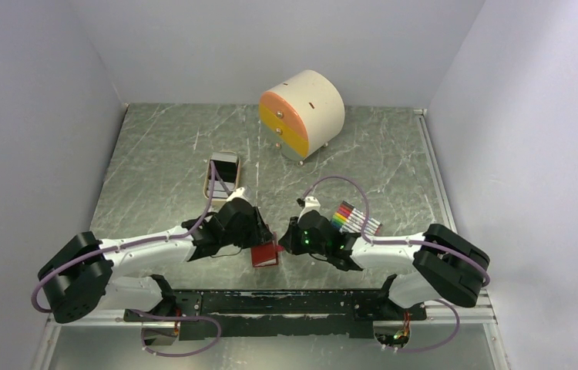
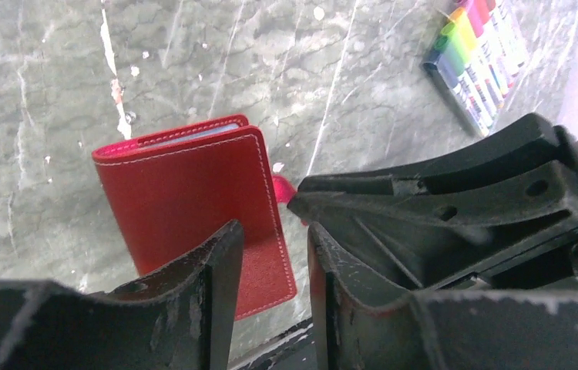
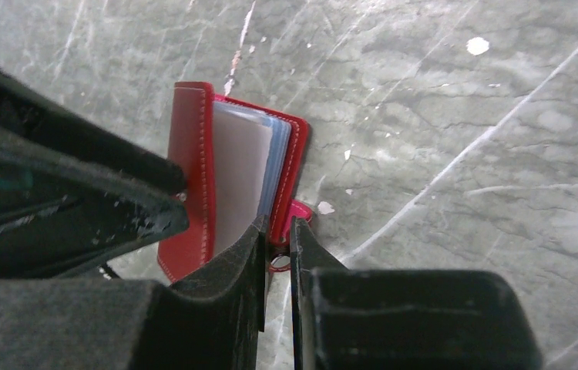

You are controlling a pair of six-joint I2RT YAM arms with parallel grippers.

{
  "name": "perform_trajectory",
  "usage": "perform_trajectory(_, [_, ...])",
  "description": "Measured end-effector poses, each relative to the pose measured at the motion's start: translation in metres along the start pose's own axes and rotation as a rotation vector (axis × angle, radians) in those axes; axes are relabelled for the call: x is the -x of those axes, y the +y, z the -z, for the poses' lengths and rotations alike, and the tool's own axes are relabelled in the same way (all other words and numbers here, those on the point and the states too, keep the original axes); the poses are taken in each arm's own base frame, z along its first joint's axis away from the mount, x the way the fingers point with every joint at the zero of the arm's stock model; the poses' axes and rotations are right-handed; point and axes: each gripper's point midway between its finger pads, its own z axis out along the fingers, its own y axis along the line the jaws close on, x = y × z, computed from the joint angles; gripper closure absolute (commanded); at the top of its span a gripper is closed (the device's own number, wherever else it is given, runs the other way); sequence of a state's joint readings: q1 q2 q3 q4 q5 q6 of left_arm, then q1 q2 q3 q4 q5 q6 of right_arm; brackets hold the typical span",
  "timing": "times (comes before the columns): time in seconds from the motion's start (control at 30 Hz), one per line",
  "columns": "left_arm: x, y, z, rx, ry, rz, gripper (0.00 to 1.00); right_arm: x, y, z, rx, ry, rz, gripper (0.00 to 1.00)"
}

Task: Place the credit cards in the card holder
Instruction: Close the card holder at the center of the board.

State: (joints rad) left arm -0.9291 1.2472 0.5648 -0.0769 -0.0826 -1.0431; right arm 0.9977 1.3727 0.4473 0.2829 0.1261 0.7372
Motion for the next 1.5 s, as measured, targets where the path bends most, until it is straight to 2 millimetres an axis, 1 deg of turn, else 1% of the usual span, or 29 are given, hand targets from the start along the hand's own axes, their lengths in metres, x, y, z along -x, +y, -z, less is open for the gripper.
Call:
perform_trajectory(0.07, [0.002,0.000,-0.002,-0.016,-0.005,0.011,0.60,-0.002,0.004,0.000,0.033,0.002,-0.014,1.00])
perform_trajectory(0.13, [0.003,0.004,-0.004,-0.012,-0.005,0.020,0.60,-0.004,0.008,0.001,0.059,0.005,-0.024,1.00])
perform_trajectory(0.3, [0.000,0.013,-0.014,0.015,0.012,0.025,0.61,0.000,0.022,0.002,0.123,-0.002,-0.041,1.00])
perform_trajectory(0.5, [-0.004,0.015,-0.019,0.017,0.026,0.032,0.61,0.000,0.027,0.002,0.148,0.004,-0.045,1.00])
perform_trajectory(0.6, [-0.002,0.014,-0.018,0.015,0.020,0.050,0.60,-0.004,0.030,-0.004,0.153,0.023,-0.050,1.00])
perform_trajectory(0.77, [0.004,0.017,-0.009,-0.003,-0.002,0.103,0.60,-0.011,0.034,-0.016,0.142,0.057,-0.042,1.00])
perform_trajectory(0.87, [0.009,0.013,-0.003,-0.027,-0.019,0.127,0.60,-0.011,0.038,-0.021,0.134,0.066,-0.035,1.00])
perform_trajectory(1.0, [0.015,0.010,0.003,-0.040,-0.030,0.138,0.61,-0.015,0.037,-0.028,0.104,0.090,-0.024,1.00])
perform_trajectory(1.07, [0.016,0.014,0.005,-0.017,-0.027,0.143,0.63,-0.017,0.036,-0.032,0.090,0.100,-0.022,1.00])
perform_trajectory(1.17, [0.020,0.021,0.012,0.026,-0.037,0.151,0.73,-0.018,0.036,-0.033,0.085,0.107,-0.021,1.00])
perform_trajectory(1.2, [0.023,0.024,0.015,0.039,-0.046,0.157,0.74,-0.018,0.036,-0.033,0.084,0.107,-0.020,1.00])
perform_trajectory(1.23, [0.024,0.028,0.019,0.056,-0.054,0.160,0.74,-0.018,0.036,-0.034,0.083,0.108,-0.021,1.00])
perform_trajectory(1.37, [0.027,0.044,0.026,0.117,-0.072,0.167,0.66,-0.018,0.035,-0.034,0.081,0.107,-0.021,1.00])
perform_trajectory(1.5, [0.022,0.055,0.024,0.146,-0.061,0.158,0.64,-0.017,0.035,-0.034,0.080,0.107,-0.021,1.00])
